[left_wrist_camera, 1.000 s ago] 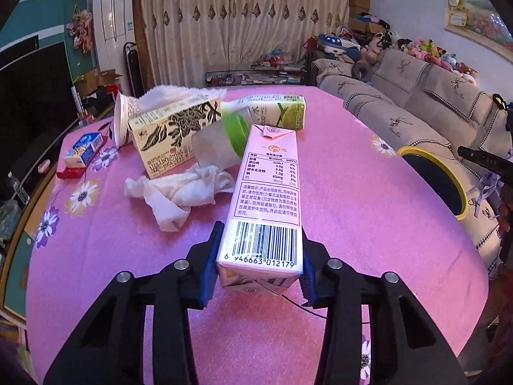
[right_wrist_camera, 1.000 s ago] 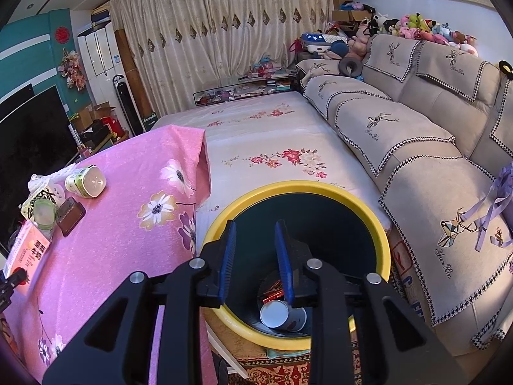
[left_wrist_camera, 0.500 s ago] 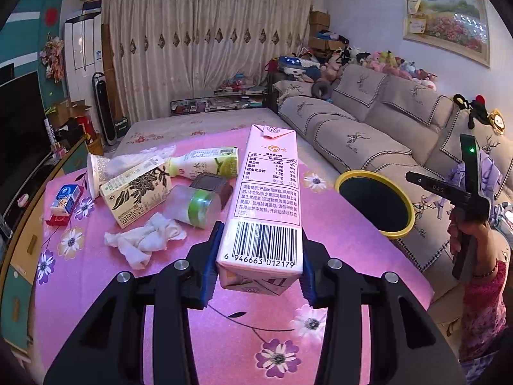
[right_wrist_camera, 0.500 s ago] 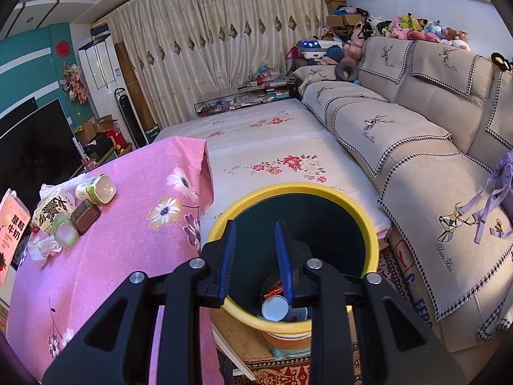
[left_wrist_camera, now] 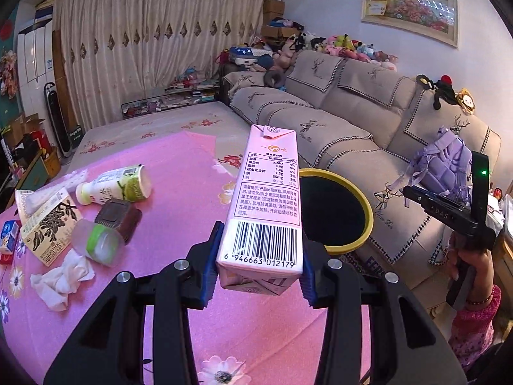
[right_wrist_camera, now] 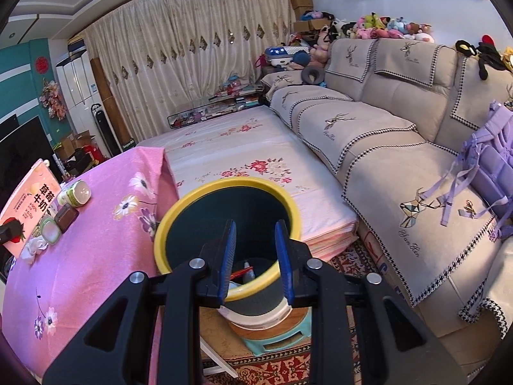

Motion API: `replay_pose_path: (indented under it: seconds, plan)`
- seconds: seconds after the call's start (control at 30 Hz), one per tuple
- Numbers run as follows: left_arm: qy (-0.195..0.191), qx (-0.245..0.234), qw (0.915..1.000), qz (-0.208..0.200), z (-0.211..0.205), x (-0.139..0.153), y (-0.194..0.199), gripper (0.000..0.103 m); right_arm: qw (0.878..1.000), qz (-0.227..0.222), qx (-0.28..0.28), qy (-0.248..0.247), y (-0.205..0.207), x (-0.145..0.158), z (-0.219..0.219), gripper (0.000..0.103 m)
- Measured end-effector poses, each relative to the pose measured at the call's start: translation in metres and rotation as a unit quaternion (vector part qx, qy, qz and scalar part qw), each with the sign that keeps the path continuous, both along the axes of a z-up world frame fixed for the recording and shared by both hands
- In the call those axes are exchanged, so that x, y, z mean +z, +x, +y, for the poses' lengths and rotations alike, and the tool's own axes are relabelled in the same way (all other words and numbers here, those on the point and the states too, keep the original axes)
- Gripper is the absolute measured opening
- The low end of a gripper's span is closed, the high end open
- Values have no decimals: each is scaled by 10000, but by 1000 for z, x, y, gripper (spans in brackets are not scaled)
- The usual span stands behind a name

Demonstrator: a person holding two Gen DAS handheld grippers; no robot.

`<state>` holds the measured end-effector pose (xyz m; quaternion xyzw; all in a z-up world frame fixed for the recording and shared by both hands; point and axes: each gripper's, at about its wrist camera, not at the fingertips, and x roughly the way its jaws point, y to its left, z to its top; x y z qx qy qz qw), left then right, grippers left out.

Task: Collect trash
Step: 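Carry the milk carton over the bin and open the left tool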

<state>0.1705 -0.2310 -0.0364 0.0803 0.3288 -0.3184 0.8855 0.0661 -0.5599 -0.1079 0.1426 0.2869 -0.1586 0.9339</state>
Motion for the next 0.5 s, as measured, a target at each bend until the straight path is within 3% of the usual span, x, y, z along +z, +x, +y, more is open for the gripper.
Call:
replay_pose_path:
  seconds: [0.37,0.5]
  plan:
    - [398,-520,9978,46,-110,-29,18,42,9991,47,-402,136,-25,-17,-40,24]
    - [475,-709,9961,238,-152,-49,28,42,9982,91,-552,196,-32,-22,-53,24]
